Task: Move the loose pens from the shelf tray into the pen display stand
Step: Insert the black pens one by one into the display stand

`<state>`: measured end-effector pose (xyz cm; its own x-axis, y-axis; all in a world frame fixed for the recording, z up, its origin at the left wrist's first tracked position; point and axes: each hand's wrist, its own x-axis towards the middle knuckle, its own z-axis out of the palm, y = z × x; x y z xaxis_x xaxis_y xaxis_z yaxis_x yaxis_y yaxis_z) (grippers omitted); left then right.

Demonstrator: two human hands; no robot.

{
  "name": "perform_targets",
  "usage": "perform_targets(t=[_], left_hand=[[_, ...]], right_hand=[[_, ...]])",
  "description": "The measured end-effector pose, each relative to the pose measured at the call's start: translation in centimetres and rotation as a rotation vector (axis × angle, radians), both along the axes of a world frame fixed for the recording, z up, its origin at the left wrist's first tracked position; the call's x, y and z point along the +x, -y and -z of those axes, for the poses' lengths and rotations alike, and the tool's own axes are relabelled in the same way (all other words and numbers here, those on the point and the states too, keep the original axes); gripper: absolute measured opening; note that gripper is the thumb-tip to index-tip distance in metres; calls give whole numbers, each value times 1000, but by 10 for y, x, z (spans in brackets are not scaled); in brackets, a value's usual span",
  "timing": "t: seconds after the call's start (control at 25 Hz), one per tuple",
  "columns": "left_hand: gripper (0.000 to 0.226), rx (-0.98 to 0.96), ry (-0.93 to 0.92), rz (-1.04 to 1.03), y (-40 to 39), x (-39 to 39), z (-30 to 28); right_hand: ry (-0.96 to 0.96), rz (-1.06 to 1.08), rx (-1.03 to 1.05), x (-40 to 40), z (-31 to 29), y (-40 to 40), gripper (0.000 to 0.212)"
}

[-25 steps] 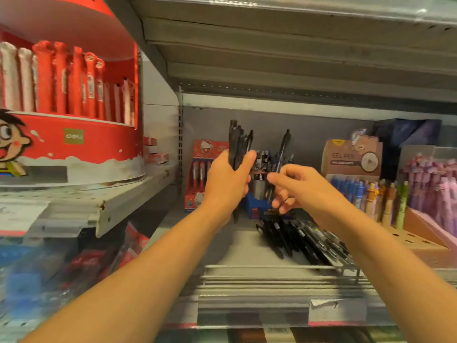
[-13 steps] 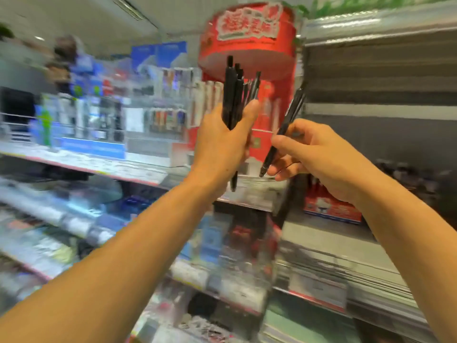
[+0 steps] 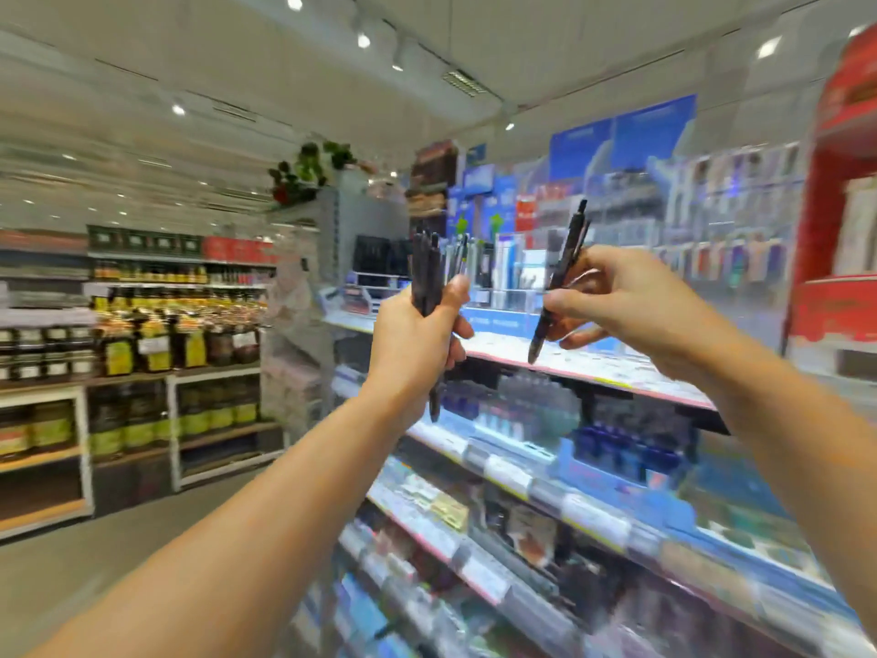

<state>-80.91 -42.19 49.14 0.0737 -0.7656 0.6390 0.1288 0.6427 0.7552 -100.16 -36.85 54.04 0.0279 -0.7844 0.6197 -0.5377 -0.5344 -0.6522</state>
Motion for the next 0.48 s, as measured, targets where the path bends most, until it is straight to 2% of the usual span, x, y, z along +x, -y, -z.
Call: perform_targets(t=[0.2,0.48], left_hand=[[31,56,39,-124,69,65,6],[29,70,-4,-147,203,125,19]], right_hand=[[-80,-30,29,68,6,90,12],[-162,14,32,130,0,241,17]])
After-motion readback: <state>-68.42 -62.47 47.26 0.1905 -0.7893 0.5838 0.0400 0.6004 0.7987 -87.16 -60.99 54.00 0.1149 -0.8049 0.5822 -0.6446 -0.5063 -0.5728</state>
